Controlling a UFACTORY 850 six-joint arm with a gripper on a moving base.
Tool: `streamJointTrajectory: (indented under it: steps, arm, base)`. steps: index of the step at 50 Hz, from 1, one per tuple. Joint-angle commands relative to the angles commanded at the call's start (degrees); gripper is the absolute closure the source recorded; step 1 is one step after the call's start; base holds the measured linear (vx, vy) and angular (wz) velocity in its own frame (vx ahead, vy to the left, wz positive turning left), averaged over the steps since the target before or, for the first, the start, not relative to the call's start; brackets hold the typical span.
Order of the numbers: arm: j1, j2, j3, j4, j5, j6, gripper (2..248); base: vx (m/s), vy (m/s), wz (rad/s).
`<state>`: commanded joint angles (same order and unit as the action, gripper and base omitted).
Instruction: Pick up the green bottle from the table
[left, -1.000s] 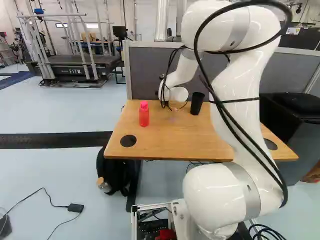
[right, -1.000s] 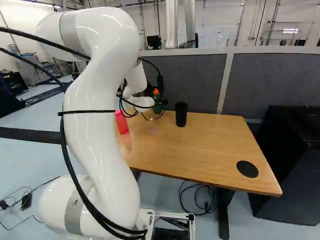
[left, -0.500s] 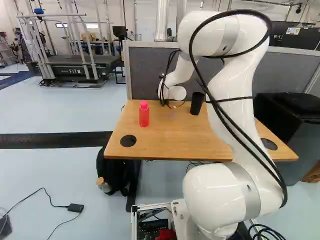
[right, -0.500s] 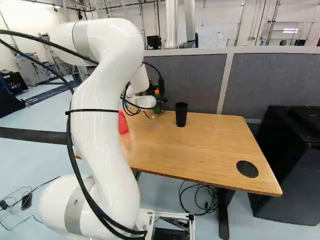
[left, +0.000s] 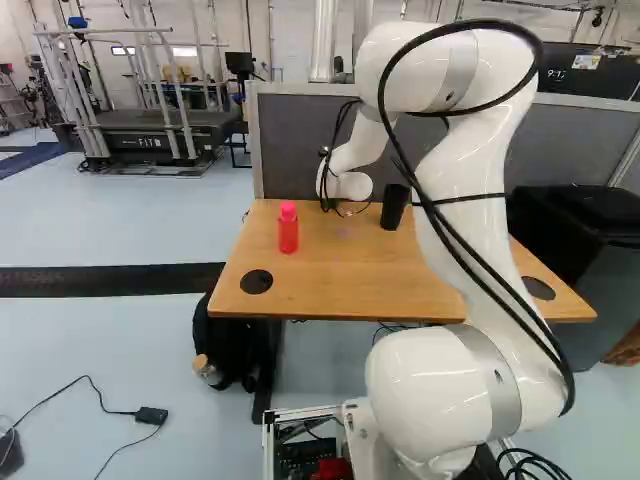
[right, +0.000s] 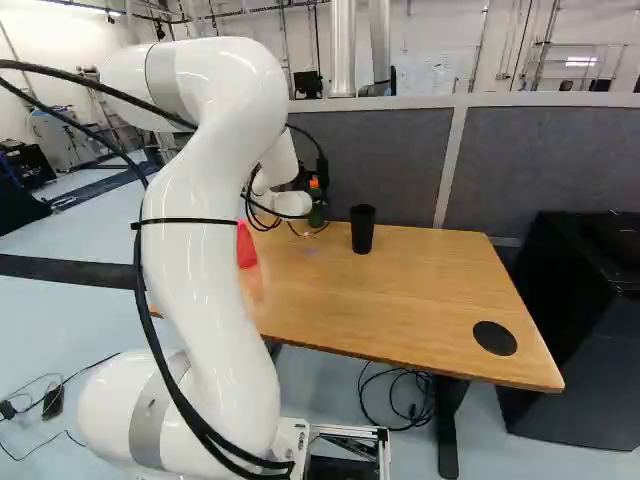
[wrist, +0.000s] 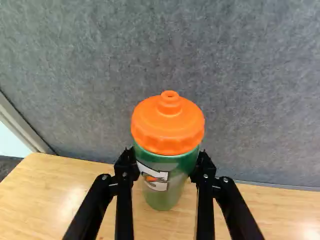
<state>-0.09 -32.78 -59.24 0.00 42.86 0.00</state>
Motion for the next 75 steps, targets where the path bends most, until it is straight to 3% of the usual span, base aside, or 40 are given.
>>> streamJointTrajectory:
  steps: [35,75]
  arm:
    - [0.0,4.7,1.4,0.0,0.0,0.0,136]
    - [0.0,19.3,13.8,0.0,0.0,0.0,136]
  base:
    - [0.0,0.0,0.0]
    - [0.0,0.0,0.0]
